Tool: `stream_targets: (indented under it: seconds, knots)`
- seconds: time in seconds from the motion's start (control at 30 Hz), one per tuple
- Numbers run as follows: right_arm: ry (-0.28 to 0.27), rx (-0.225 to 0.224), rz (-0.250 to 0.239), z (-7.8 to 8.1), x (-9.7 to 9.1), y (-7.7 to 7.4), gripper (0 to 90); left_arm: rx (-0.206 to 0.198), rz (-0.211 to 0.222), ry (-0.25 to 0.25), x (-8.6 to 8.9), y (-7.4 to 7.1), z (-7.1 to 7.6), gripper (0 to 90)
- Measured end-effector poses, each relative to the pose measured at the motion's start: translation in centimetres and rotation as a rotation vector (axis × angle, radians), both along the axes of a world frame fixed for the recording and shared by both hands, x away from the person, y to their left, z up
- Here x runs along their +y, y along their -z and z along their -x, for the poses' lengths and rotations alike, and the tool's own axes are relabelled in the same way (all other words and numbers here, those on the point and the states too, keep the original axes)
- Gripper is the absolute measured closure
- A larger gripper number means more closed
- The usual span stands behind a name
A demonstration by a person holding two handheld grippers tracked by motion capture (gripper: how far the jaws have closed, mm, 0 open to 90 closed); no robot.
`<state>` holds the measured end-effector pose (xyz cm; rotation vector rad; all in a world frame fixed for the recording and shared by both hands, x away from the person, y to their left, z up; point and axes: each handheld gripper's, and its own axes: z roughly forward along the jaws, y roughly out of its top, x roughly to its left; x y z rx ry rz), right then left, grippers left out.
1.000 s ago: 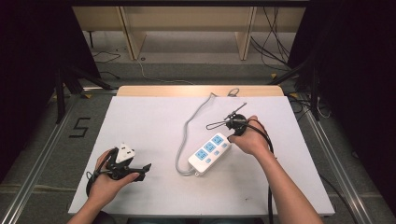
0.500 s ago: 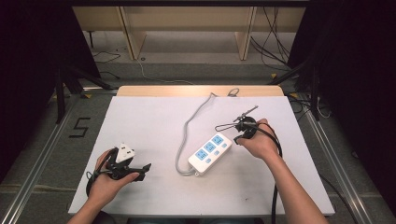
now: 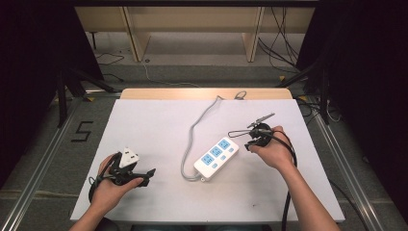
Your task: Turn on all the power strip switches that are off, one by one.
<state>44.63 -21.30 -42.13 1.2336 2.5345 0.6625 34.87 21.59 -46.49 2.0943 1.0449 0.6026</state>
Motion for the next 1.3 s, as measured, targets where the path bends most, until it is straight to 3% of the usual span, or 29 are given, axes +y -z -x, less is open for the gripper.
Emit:
stream_targets:
  seconds: [0.63,1.3]
  knots:
    - [0.048,-0.057,-0.046,1.6,-2.2,0.6,70.9,0.006,-0.004,-0.001,0.0,0.1,-0.1,15.9]
    - [0.045,-0.149,-0.117,4.1,-3.6,1.9,60.4,0.013,-0.002,-0.007,0.1,0.2,-0.2,15.9]
